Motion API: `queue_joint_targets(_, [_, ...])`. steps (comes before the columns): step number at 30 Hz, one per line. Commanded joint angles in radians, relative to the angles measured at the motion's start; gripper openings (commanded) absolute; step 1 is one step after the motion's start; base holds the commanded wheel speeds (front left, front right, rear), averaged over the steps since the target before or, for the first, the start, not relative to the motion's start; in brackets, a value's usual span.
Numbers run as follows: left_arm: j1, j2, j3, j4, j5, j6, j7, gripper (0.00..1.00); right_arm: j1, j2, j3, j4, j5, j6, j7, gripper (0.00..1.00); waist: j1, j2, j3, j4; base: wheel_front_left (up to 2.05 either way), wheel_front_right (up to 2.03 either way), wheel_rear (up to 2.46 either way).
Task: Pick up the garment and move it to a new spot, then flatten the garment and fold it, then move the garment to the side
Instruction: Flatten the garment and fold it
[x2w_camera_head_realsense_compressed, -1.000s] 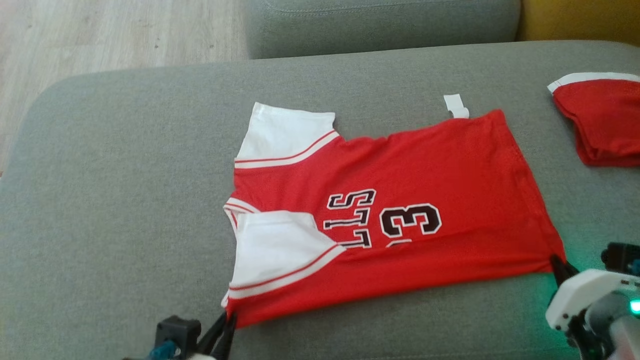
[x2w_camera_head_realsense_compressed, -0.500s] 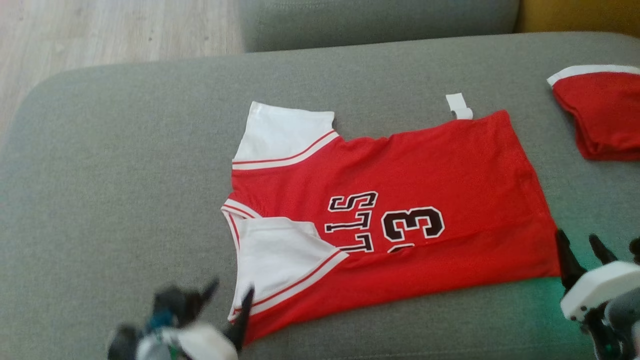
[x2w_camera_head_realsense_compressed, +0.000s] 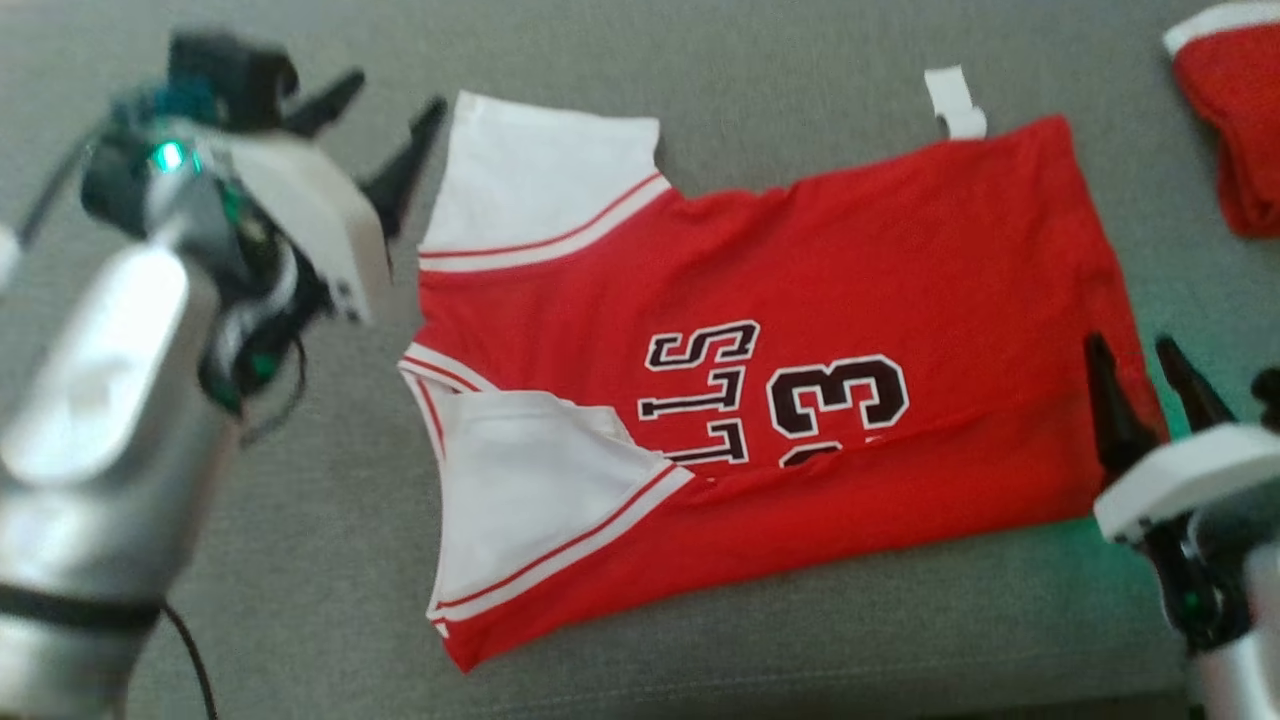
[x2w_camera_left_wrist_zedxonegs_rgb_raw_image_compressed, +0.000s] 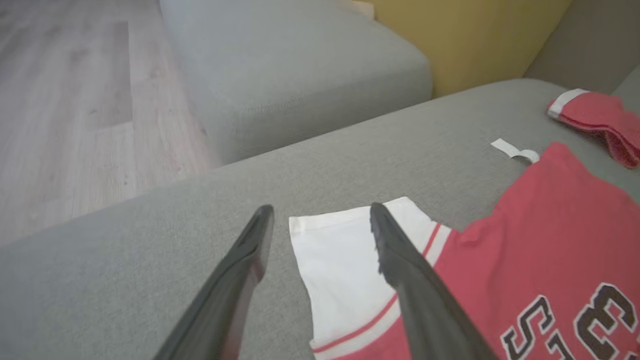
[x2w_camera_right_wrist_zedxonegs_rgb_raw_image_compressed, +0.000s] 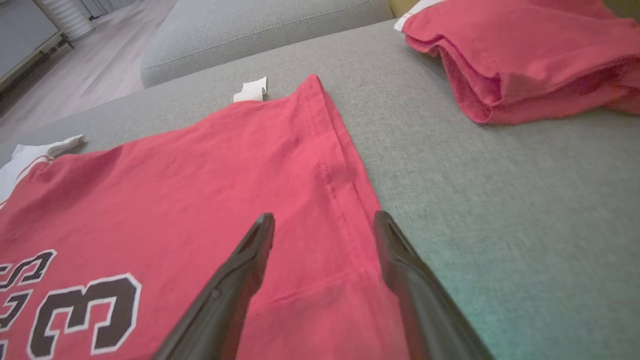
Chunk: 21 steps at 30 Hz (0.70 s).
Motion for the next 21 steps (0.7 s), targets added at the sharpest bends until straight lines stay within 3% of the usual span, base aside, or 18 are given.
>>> queue_joint_targets(1, [-0.071,0.026,0.047,0.011,-0.007,-0.015,0.016,1.0,-0.034,-0.025,0.026,-0.042,0.005,0.007,-0.009,1.0,-0.0002,0.0,0.069,-0.035,0.0,0.0,0.0])
queue_joint_targets(10, [-0.337,0.025,0.001,0.352,-0.009,-0.082,0.11,1.0,-0.1,-0.034,0.053,-0.04,0.038,0.007,-0.028,1.0,-0.0002,0.0,0.183,-0.106,0.0,0.0,0.0])
queue_joint_targets(21, [-0.424,0.027,-0.064,0.539,0.018,-0.094,0.096,1.0,-0.14,-0.034,0.081,0.004,0.069,0.007,-0.069,1.0,-0.0002,0.0,0.229,-0.149,0.0,0.0,0.0])
